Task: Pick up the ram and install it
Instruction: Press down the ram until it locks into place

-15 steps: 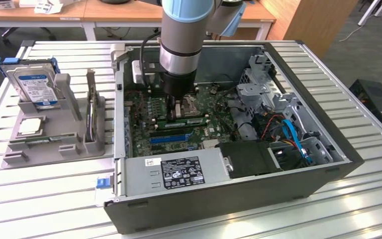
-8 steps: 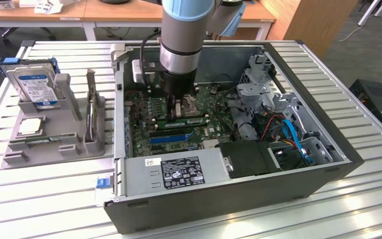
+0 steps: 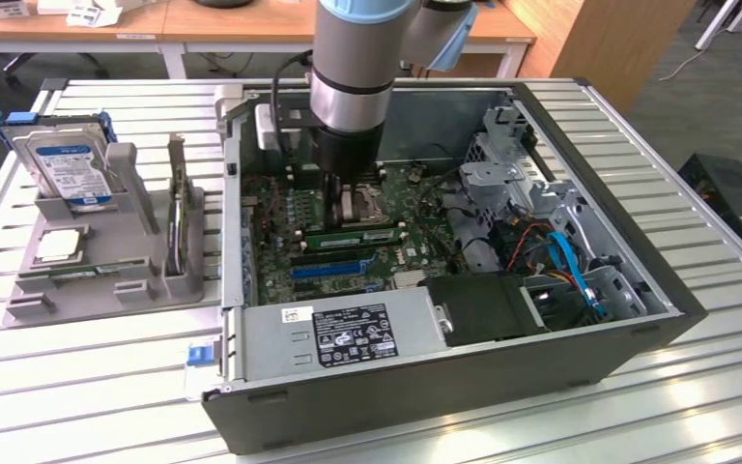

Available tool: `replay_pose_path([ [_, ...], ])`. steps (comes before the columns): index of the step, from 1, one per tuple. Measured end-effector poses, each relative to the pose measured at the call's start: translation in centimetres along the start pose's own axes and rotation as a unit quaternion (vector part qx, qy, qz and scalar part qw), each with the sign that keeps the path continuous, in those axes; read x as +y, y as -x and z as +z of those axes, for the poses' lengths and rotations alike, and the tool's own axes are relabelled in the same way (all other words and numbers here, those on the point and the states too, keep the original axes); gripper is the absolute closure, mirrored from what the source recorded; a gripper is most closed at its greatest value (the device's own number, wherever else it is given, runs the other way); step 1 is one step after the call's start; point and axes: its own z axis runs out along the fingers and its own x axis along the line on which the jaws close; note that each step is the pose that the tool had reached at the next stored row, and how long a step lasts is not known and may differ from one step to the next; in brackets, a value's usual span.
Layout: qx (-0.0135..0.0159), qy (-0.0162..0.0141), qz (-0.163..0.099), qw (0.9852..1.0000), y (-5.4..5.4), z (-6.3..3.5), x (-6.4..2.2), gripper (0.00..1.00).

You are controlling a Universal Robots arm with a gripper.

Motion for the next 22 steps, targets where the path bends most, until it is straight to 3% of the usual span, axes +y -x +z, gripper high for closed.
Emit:
replay_pose_path([
  [22,0.0000,0.0000,0.000,1.0000,0.2,-4.87,0.21,0.89],
])
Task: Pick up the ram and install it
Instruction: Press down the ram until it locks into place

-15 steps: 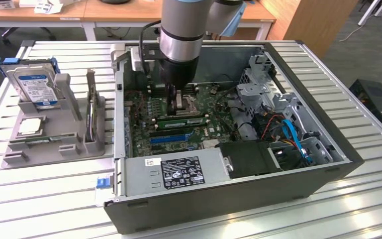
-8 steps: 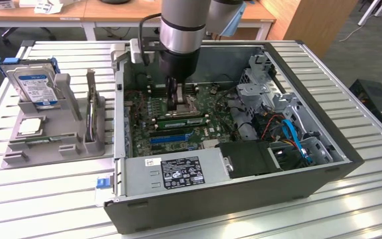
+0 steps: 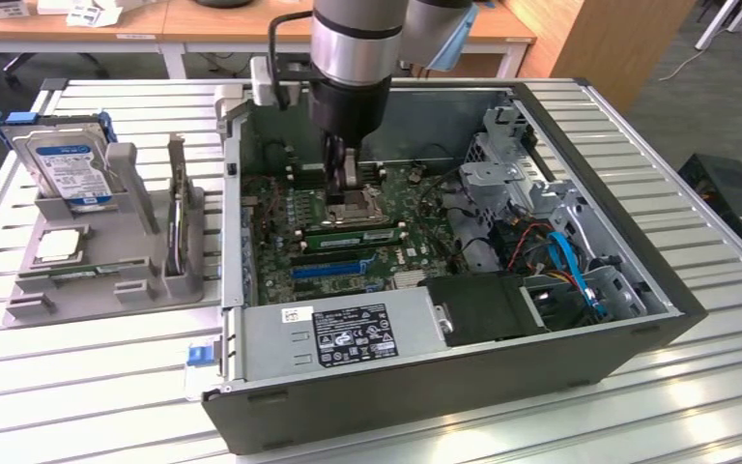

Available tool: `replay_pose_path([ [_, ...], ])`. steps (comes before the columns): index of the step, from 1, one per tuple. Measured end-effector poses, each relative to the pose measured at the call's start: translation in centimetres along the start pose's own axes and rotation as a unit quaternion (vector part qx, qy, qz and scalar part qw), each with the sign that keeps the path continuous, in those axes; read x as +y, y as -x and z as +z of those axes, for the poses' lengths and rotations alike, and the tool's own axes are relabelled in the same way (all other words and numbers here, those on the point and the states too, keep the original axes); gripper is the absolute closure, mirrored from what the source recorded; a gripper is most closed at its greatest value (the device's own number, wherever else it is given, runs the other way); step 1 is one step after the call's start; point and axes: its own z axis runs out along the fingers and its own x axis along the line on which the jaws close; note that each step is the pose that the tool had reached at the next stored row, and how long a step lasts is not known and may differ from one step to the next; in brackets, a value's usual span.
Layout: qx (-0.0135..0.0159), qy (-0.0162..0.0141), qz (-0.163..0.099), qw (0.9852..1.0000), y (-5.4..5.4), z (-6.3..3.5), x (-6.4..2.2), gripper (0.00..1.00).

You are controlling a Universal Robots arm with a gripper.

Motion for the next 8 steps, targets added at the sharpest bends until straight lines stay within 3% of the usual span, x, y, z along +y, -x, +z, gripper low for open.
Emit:
replay_pose_path([
  [8,0.0001,0.0000,0.000,1.0000,0.1,-1.58,0.07,0.89],
])
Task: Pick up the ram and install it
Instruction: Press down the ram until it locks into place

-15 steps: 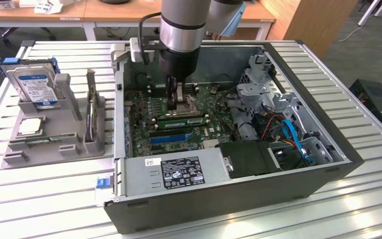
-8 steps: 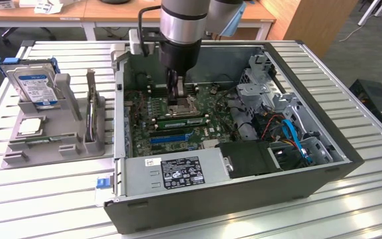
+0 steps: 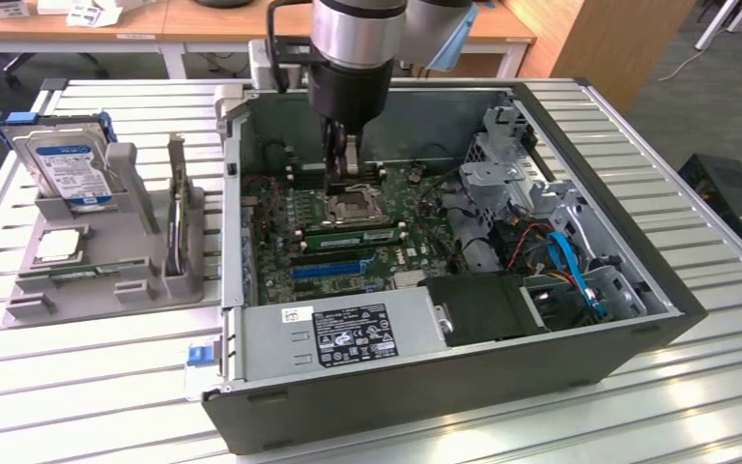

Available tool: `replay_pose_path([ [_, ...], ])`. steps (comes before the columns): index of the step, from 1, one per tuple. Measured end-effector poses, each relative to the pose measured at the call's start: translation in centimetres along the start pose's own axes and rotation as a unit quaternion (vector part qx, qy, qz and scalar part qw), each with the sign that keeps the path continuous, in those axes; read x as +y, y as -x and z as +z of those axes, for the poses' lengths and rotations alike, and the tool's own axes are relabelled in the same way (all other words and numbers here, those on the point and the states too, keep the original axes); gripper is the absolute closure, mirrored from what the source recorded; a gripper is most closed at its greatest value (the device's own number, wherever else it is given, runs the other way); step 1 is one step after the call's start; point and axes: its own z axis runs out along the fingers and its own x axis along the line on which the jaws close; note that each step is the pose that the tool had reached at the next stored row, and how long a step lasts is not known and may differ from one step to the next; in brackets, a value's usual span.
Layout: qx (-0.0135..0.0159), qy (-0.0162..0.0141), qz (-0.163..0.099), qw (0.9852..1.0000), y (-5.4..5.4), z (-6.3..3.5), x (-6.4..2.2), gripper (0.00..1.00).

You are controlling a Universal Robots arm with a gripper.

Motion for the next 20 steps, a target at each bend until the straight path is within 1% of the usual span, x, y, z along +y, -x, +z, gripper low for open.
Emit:
replay_pose_path([
  [9,0.0002,0.0000,0.000,1.0000,0.1,-1.63,0.07,0.89],
  [20,0.0004,0.0000,0.000,1.0000,0.1,-3.07,0.13,0.89],
])
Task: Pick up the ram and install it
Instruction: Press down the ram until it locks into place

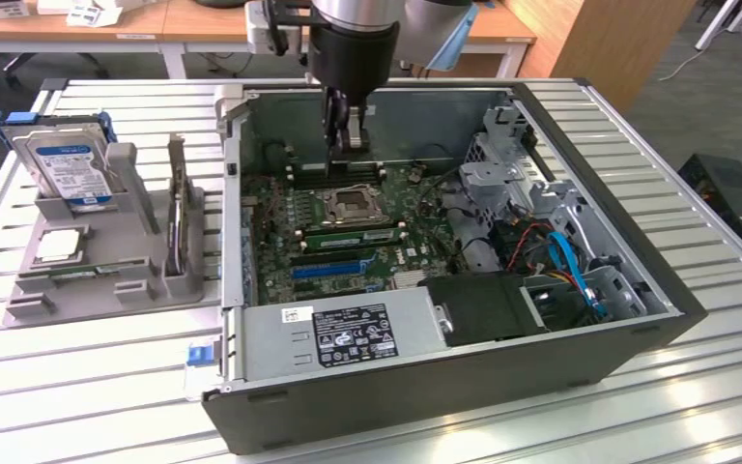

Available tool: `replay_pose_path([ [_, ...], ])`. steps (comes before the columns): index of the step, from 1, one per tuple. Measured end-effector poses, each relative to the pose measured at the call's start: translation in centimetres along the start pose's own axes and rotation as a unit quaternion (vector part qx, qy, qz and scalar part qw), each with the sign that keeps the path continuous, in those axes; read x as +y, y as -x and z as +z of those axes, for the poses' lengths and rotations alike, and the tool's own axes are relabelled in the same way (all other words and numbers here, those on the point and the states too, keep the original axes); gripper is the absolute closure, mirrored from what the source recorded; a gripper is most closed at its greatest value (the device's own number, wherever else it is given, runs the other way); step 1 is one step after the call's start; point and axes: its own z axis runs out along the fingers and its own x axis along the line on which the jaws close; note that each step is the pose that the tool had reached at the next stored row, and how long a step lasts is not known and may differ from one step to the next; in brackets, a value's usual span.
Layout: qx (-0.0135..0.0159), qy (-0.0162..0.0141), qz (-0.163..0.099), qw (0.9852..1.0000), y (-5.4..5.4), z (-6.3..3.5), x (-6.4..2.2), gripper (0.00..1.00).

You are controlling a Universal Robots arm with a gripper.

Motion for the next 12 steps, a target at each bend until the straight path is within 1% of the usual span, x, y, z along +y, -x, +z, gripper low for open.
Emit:
replay_pose_path([
  [2,0.0001,0.0000,0.000,1.0000,0.01,-0.22,0.01,0.89],
  [8,0.0002,0.0000,0.000,1.0000,0.01,-0.25,-0.01,0.89],
  [12,0.0004,0.0000,0.000,1.0000,0.01,-0.26,-0.43,0.89],
])
